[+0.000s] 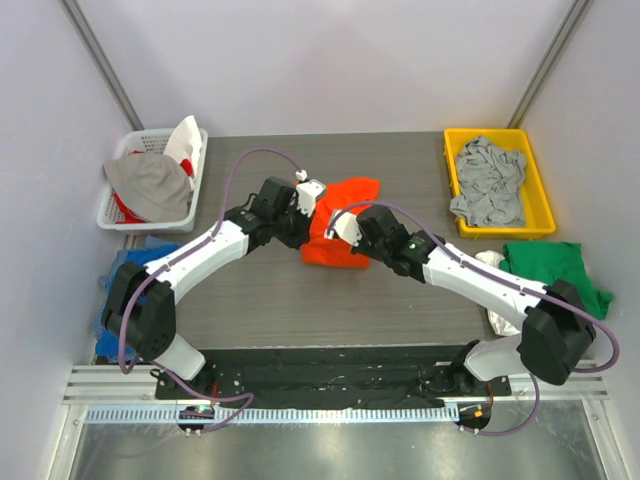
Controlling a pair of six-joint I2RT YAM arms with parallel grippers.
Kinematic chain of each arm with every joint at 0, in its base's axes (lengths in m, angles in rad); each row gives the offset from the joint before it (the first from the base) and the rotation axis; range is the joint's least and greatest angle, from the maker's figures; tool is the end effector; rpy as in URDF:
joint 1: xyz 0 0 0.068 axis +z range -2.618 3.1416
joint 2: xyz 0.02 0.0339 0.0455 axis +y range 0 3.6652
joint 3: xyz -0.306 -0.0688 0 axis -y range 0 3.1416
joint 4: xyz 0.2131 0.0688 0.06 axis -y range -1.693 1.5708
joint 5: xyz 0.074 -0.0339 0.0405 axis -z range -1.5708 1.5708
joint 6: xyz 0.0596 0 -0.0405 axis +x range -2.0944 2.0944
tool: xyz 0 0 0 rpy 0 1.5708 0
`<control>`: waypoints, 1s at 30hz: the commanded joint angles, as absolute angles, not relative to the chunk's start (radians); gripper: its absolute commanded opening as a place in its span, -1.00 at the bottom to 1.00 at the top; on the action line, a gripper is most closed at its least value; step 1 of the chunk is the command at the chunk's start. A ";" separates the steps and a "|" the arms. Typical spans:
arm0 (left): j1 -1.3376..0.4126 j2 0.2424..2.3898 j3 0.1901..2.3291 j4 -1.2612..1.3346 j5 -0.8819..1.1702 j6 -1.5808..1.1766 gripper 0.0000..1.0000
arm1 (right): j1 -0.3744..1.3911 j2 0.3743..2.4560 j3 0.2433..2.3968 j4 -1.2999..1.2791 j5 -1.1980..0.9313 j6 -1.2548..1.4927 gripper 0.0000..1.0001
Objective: Fold and stack the t-shirts
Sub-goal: Fold the tshirt
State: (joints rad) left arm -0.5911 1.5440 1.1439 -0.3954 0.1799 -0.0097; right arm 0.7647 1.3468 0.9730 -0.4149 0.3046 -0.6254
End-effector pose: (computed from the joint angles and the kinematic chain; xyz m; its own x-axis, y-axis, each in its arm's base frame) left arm 0.2633 -0.1896 0.2969 -0.5993 0.3907 -0.6987 0.6465 0.7510 -0.1346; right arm 0.2033 0.1703 0.2971 -0.1177 -0.8869 -0.4468 -0.7115 0.3892 -0.5851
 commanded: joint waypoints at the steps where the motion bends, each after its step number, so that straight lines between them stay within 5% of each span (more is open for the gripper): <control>1: -0.558 1.600 1.209 -0.315 0.120 0.023 -1.00 | 0.713 1.402 1.048 -0.351 0.305 -0.667 -0.98; 30: -0.402 2.098 1.749 -0.256 0.072 0.040 -1.00 | 0.440 1.913 1.488 -0.242 0.166 -0.750 -0.98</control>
State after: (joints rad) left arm -0.4274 2.0434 1.6474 -0.2768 0.1417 0.0113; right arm 0.4763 1.8534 1.3979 -0.2684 0.1551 -0.7330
